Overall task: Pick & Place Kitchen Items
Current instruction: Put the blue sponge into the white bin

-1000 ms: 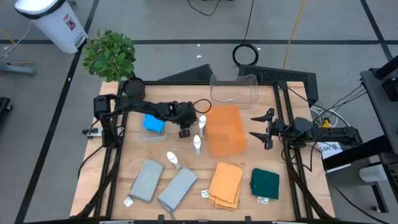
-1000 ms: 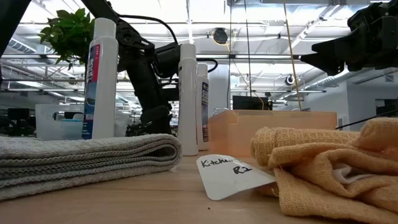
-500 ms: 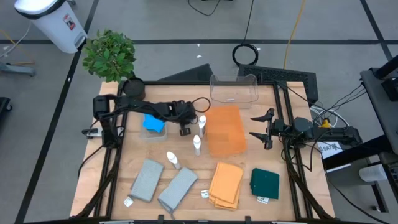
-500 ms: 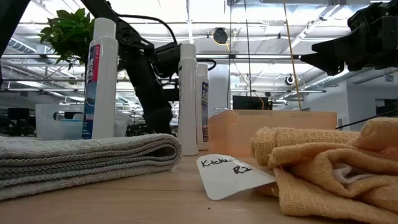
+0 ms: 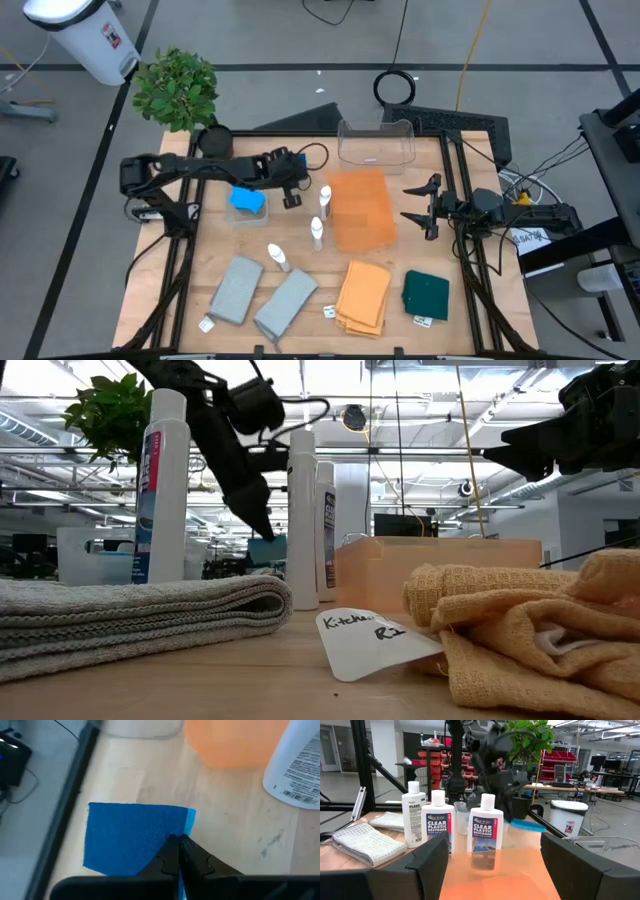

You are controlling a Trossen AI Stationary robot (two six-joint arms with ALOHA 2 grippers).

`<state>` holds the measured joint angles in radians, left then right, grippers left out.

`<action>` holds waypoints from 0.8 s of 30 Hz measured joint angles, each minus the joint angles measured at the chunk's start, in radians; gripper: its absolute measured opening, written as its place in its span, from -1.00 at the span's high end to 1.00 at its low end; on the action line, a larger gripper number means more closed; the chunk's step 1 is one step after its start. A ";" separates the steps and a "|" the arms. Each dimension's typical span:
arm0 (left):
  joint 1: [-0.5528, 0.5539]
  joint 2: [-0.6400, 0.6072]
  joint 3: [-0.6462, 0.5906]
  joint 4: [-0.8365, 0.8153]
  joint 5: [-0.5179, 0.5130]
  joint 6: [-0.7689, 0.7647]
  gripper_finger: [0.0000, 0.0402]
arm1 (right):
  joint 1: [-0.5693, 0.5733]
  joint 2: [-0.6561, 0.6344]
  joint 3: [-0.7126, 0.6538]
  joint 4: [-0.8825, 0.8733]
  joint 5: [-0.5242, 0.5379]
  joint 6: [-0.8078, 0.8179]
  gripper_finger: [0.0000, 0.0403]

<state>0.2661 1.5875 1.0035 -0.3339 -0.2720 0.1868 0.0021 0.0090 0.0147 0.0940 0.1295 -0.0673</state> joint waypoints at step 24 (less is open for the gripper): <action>-0.309 -0.312 -0.012 -0.719 -0.281 -0.621 1.00 | 0.000 0.000 0.000 0.000 0.000 0.000 -0.39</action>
<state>-0.0432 1.2751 0.9915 -1.0534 -0.5526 -0.4346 0.0019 0.0090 0.0145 0.0940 0.1295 -0.0677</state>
